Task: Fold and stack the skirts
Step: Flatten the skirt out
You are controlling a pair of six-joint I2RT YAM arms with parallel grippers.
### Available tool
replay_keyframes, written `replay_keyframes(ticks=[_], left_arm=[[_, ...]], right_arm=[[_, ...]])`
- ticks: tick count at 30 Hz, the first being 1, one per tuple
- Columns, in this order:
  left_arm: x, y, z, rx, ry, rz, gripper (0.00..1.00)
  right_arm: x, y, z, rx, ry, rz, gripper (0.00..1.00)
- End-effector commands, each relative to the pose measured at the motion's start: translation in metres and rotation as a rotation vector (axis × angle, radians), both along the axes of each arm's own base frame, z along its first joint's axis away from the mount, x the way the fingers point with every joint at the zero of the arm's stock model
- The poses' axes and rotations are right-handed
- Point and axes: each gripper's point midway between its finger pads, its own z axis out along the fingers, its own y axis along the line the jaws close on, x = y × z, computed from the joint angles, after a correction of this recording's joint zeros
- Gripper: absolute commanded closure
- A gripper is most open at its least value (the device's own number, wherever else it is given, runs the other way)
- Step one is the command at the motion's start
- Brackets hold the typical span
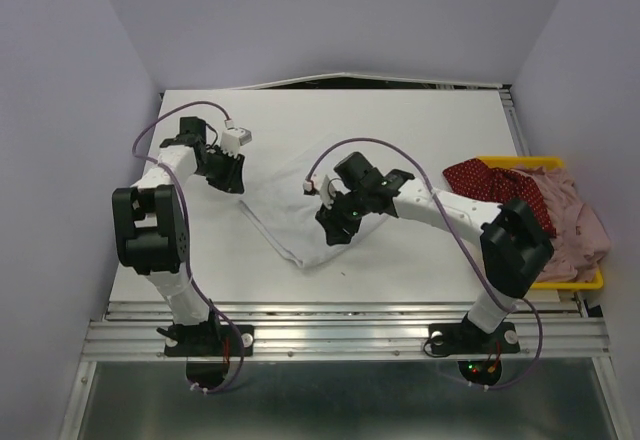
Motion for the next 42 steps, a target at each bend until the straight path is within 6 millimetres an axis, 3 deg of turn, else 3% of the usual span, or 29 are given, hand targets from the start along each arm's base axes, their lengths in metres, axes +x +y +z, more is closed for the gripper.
replay_keyframes(ticks=[1, 8, 16, 17, 22, 26, 27, 32, 35, 36, 39, 42], left_arm=[[0.013, 0.015, -0.001, -0.069, 0.059, 0.112, 0.66], [0.014, 0.024, -0.015, -0.076, 0.107, 0.141, 0.64], [0.019, 0.013, -0.024, -0.155, 0.162, 0.136, 0.59], [0.018, 0.01, -0.026, -0.17, 0.175, 0.132, 0.53], [0.008, -0.002, -0.039, -0.25, 0.268, 0.11, 0.5], [-0.008, -0.007, -0.05, -0.29, 0.349, 0.103, 0.5], [-0.011, -0.009, -0.051, -0.308, 0.362, 0.098, 0.5], [-0.022, -0.014, -0.054, -0.372, 0.415, 0.102, 0.6], [-0.019, -0.013, -0.055, -0.366, 0.404, 0.1, 0.76], [-0.015, -0.009, -0.054, -0.344, 0.388, 0.109, 0.86], [0.01, 0.01, -0.052, -0.246, 0.314, 0.16, 1.0], [0.049, 0.034, -0.038, -0.132, 0.199, 0.21, 1.0]], right_arm=[[-0.022, 0.034, -0.003, 0.004, -0.107, 0.125, 0.48], [-0.041, 0.067, -0.026, -0.056, -0.235, 0.219, 0.33], [-0.041, 0.076, -0.046, -0.105, -0.299, 0.259, 0.34], [-0.04, 0.076, -0.047, -0.107, -0.304, 0.256, 0.34], [-0.038, 0.079, -0.051, -0.118, -0.347, 0.25, 0.48], [-0.036, 0.078, -0.051, -0.119, -0.356, 0.241, 0.68], [-0.036, 0.077, -0.052, -0.121, -0.358, 0.235, 0.79], [-0.035, 0.075, -0.052, -0.124, -0.361, 0.221, 0.96], [-0.035, 0.074, -0.049, -0.121, -0.361, 0.213, 0.99], [-0.037, 0.073, -0.045, -0.116, -0.358, 0.216, 0.99], [-0.046, 0.071, -0.036, -0.094, -0.331, 0.231, 0.99], [-0.057, 0.066, -0.036, -0.085, -0.291, 0.253, 0.99]])
